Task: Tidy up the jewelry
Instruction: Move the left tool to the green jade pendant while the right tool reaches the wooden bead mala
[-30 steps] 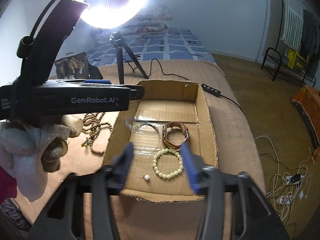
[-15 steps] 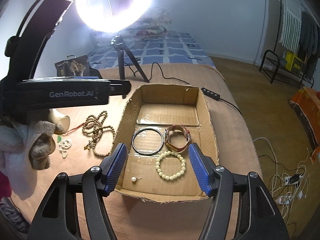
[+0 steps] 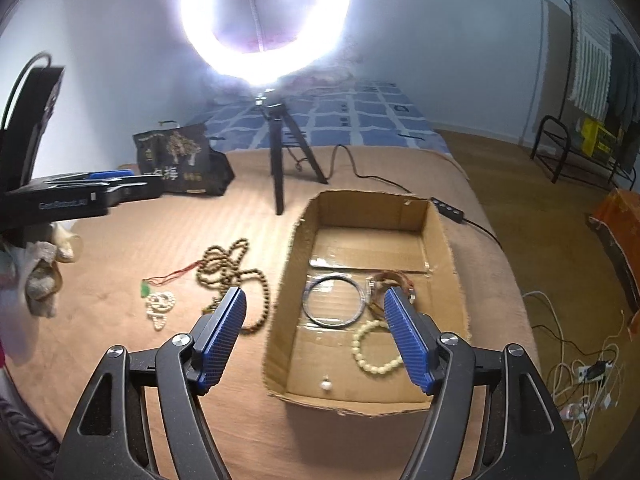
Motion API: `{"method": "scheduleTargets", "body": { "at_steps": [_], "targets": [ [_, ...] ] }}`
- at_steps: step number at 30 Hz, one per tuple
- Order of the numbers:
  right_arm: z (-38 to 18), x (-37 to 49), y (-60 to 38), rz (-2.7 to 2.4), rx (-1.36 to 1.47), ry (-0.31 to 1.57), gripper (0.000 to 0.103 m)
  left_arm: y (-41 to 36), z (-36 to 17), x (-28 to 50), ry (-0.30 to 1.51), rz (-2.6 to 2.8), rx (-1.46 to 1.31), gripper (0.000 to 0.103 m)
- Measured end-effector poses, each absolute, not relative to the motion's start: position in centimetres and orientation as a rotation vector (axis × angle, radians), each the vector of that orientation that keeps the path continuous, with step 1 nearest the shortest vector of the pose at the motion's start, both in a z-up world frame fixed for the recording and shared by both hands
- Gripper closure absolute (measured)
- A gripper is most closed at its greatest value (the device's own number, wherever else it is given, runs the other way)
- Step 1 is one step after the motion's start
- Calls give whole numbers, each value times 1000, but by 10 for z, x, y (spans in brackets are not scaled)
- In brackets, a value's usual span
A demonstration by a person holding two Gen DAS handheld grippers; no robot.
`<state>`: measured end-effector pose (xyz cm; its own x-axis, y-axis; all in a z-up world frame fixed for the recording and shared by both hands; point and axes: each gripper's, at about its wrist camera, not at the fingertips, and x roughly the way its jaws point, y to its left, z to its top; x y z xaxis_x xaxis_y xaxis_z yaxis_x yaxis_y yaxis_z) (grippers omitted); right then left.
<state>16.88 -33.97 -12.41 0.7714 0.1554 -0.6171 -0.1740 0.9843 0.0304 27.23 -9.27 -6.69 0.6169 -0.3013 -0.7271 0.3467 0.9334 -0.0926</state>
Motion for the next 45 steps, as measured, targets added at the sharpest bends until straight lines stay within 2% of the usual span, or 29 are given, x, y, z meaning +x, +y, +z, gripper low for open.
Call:
{"method": "scheduleTargets", "body": {
  "at_steps": [9,17,19,24,27,34,38,45],
  "targets": [
    [-129,180,-306,253,-8,696,32,-6,-87,262,865,-280,3,26],
    [-143,201,-272,286,-11,765,32,20,-129,254,954,-276,-26,27],
    [-145,206,-264,294,-20,776,32,20,-137,254,974,-285,-17,36],
    [-156,217,-244,320,-53,810,32,22,-157,257,1026,-300,-37,41],
    [-168,227,-230,325,-86,844,32,23,-170,259,1071,-303,-57,53],
    [-188,240,-208,332,-148,884,32,16,-189,268,1122,-322,-80,53],
    [-200,250,-200,320,-165,918,41,11,-197,272,1149,-323,-93,53],
    [-217,272,-201,261,-150,972,41,6,-206,280,1177,-322,-111,53]
  ]
}}
